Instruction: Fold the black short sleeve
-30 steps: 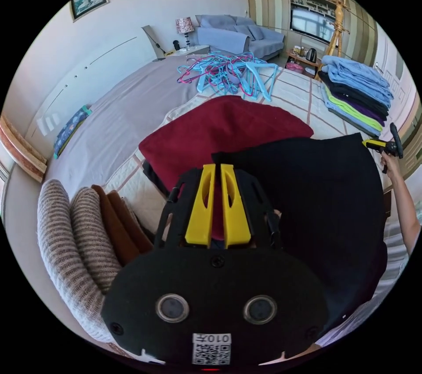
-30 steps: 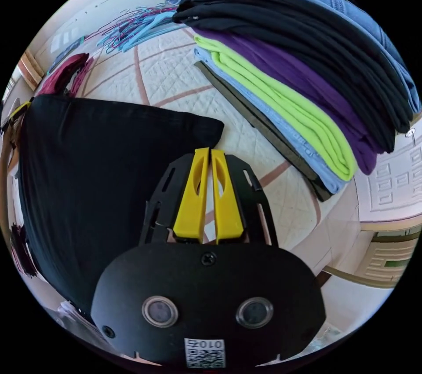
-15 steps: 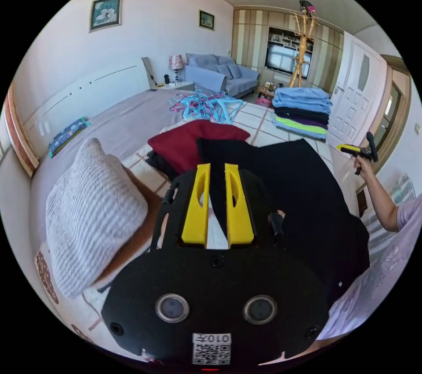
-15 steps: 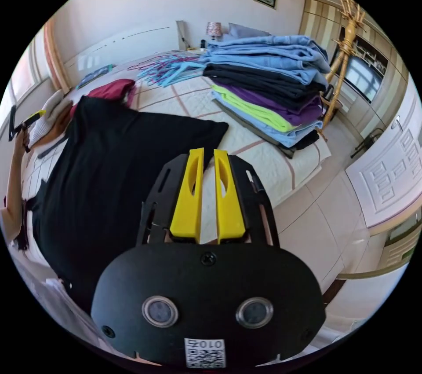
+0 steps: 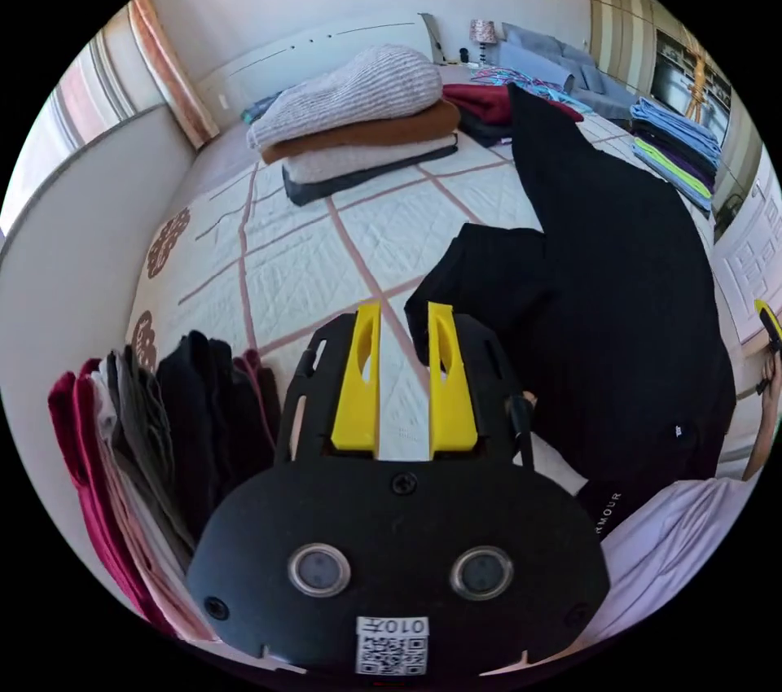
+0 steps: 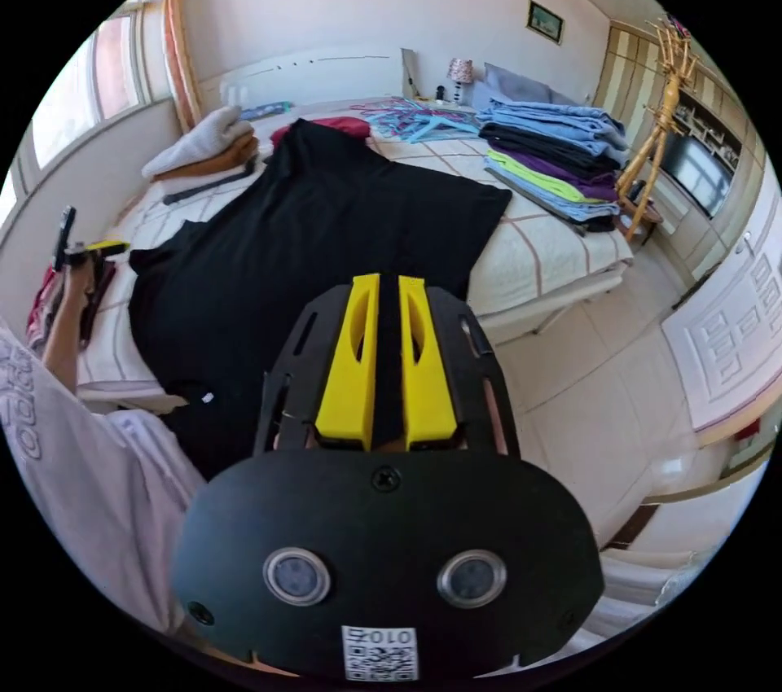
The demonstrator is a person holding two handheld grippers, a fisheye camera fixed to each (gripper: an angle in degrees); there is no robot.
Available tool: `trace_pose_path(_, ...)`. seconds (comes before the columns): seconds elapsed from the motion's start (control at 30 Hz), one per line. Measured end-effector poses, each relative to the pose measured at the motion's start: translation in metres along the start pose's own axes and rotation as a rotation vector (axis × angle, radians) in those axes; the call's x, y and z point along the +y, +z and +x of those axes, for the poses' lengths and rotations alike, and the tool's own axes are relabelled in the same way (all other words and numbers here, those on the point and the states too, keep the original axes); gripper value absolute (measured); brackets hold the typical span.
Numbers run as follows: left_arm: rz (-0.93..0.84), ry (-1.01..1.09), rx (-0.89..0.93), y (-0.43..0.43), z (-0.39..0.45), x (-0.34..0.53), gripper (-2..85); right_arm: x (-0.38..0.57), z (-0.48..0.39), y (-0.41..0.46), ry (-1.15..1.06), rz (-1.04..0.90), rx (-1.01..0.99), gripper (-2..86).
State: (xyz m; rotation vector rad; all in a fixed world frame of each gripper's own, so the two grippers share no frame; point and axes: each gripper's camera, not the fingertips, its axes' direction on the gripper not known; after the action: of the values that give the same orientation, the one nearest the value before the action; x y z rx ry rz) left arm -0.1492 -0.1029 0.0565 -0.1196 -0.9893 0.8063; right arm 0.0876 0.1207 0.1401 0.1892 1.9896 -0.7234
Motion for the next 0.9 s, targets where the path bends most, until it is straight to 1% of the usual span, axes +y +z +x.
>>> trace_pose_path(0.03, -0.012, -0.002, 0.028, 0.000, -0.004, 0.009, 10.8, 0.005, -0.009, -0.006, -0.015, 0.024, -0.045, 6.6)
trace_pose_path(0.1, -0.030, 0.003, 0.063, -0.002, -0.008, 0.020, 11.5, 0.012, -0.023, -0.013, -0.035, 0.046, -0.070, 7.2)
trace_pose_path(0.27, 0.054, -0.021, 0.218, -0.026, -0.029, 0.046, 13.0, 0.032, -0.057, -0.029, -0.100, 0.050, -0.052, 7.2)
trace_pose_path(0.33, 0.113, 0.046, 0.269, -0.041, -0.034, 0.055, 13.3, 0.037, -0.064, -0.030, -0.111, 0.037, -0.045, 7.1)
trace_pose_path(0.4, 0.109, 0.094, 0.261, -0.048, -0.034, 0.057, 13.4, 0.042, -0.069, -0.030, -0.122, 0.023, -0.047, 7.0)
trace_pose_path(0.5, 0.041, 0.070, 0.231, -0.045, -0.040, 0.058, 13.0, 0.045, -0.076, -0.027, -0.131, 0.010, -0.053, 6.8)
trace_pose_path(0.57, 0.029, 0.037, 0.257, -0.041, -0.047, 0.059, 12.3, 0.045, -0.080, -0.026, -0.139, 0.006, -0.051, 6.6)
trace_pose_path(0.67, 0.021, 0.013, 0.354, -0.035, -0.057, 0.060, 9.5, 0.044, -0.085, -0.027, -0.156, 0.003, -0.029, 6.4)
trace_pose_path(0.77, 0.073, -0.020, 0.427, -0.042, -0.070, 0.060, 4.2, 0.046, -0.086, -0.025, -0.160, -0.010, 0.003, 6.1)
trace_pose_path(0.83, 0.152, -0.108, 0.473, -0.056, -0.085, 0.063, 1.8, 0.048, -0.085, -0.023, -0.149, -0.023, 0.006, 5.9)
trace_pose_path(0.9, 0.158, -0.180, 0.523, -0.058, -0.094, 0.066, 1.0, 0.051, -0.084, -0.021, -0.140, -0.026, 0.005, 5.7)
